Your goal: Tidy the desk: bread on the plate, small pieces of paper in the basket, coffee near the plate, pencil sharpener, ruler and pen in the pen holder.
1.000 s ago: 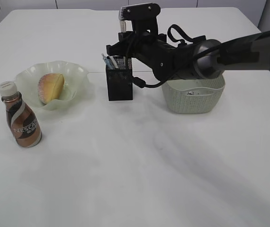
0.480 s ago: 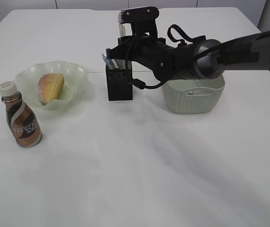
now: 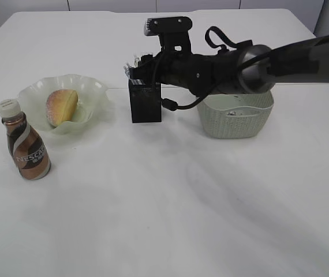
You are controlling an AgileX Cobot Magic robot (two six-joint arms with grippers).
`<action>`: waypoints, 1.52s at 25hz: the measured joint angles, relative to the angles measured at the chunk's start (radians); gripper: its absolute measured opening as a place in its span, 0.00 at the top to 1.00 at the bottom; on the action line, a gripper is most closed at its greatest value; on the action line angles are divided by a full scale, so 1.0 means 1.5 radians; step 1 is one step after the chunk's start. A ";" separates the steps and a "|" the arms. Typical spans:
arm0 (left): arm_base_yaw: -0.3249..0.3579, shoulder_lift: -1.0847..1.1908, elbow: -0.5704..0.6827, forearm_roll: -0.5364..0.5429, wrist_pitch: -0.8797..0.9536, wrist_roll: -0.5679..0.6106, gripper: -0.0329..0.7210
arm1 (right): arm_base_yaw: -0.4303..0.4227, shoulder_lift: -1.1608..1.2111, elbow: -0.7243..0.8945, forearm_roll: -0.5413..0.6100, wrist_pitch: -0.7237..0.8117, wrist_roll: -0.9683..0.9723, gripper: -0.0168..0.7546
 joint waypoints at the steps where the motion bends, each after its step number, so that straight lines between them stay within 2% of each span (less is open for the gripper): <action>1: 0.000 0.000 0.000 0.006 0.000 0.000 0.48 | 0.000 -0.008 0.000 0.000 0.020 0.002 0.46; 7: 0.000 0.000 0.000 0.039 0.000 0.000 0.48 | 0.000 -0.089 -0.001 -0.005 0.199 0.002 0.46; 14: 0.000 0.000 0.000 0.038 0.000 0.000 0.48 | 0.000 -0.195 -0.001 -0.034 0.475 -0.002 0.46; 19: 0.000 -0.026 0.000 -0.019 0.000 0.000 0.48 | 0.000 -0.279 -0.001 -0.112 0.691 -0.003 0.48; 26: 0.000 -0.097 0.000 -0.105 0.000 0.003 0.48 | 0.000 -0.372 -0.001 -0.111 0.912 0.015 0.54; 29: 0.000 -0.143 0.000 -0.139 0.000 0.013 0.46 | 0.000 -0.397 -0.003 -0.093 0.934 0.066 0.52; 34: 0.000 -0.227 0.000 -0.188 0.001 0.029 0.33 | 0.004 -0.438 -0.003 -0.013 0.940 0.093 0.31; 38: 0.000 -0.299 0.000 -0.196 0.003 0.033 0.31 | 0.008 -0.460 -0.003 0.062 0.942 0.094 0.26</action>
